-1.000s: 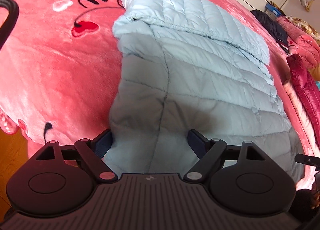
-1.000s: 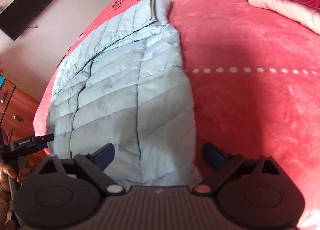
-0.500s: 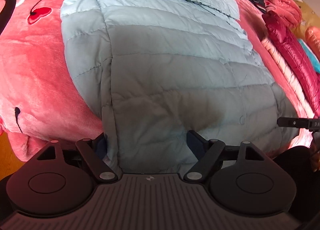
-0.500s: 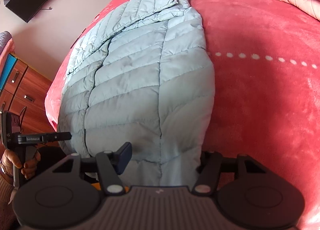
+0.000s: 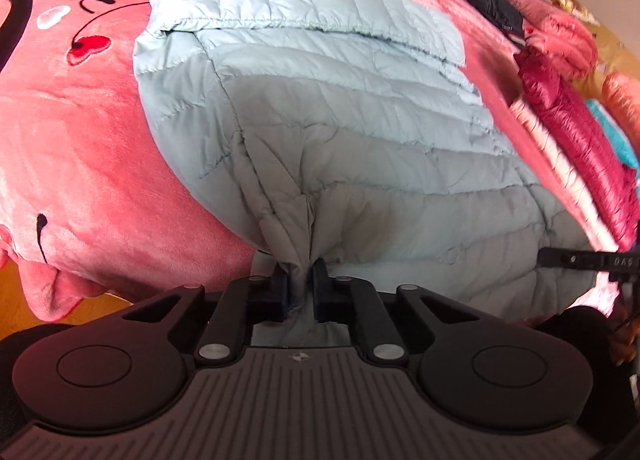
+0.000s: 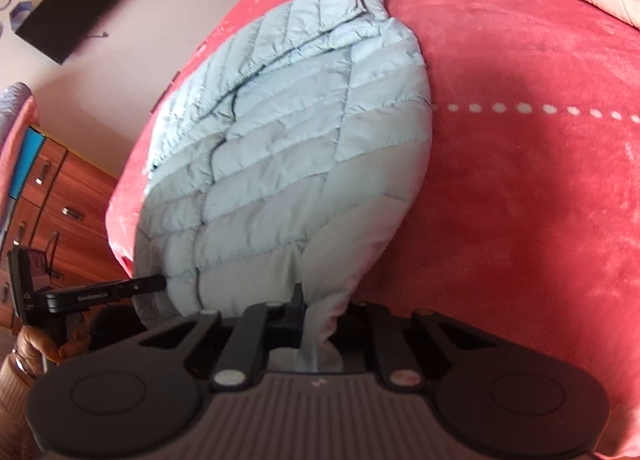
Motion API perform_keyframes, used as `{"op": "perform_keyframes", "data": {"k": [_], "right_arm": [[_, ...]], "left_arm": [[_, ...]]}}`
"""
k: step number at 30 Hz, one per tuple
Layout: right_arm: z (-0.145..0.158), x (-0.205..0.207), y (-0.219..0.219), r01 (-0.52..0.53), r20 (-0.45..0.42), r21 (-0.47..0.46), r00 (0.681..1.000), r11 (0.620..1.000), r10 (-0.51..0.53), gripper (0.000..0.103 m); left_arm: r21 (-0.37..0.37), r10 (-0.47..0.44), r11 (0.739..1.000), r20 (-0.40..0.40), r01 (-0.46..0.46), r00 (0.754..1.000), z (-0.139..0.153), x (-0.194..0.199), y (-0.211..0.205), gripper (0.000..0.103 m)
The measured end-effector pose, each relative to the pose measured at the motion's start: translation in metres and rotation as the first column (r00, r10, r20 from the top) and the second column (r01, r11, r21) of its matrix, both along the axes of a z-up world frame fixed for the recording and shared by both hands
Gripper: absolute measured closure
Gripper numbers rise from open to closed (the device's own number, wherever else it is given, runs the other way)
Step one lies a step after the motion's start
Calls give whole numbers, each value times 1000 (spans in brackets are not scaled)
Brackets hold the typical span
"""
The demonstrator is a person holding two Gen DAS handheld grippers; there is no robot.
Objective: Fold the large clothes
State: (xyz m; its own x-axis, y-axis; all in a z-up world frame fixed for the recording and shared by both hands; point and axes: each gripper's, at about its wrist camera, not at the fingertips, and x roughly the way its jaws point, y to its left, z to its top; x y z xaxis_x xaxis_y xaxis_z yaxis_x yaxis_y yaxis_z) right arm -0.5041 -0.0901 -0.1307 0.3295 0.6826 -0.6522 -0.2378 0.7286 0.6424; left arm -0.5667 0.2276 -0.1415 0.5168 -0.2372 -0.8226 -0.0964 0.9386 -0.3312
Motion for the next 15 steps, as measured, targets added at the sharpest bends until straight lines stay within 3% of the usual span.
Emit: {"op": "perform_keyframes", "data": {"k": [8,15], "right_arm": [[21,-25,-22,66,23,228,997,971,-74,99],[40,-57,-30,72,2,300,997,951,-76,99]], "left_arm": [[-118,-9,993,45,14,999,40,-25,23,97],[-233,-20,972,27,25,999,60,-50,31,97]]}}
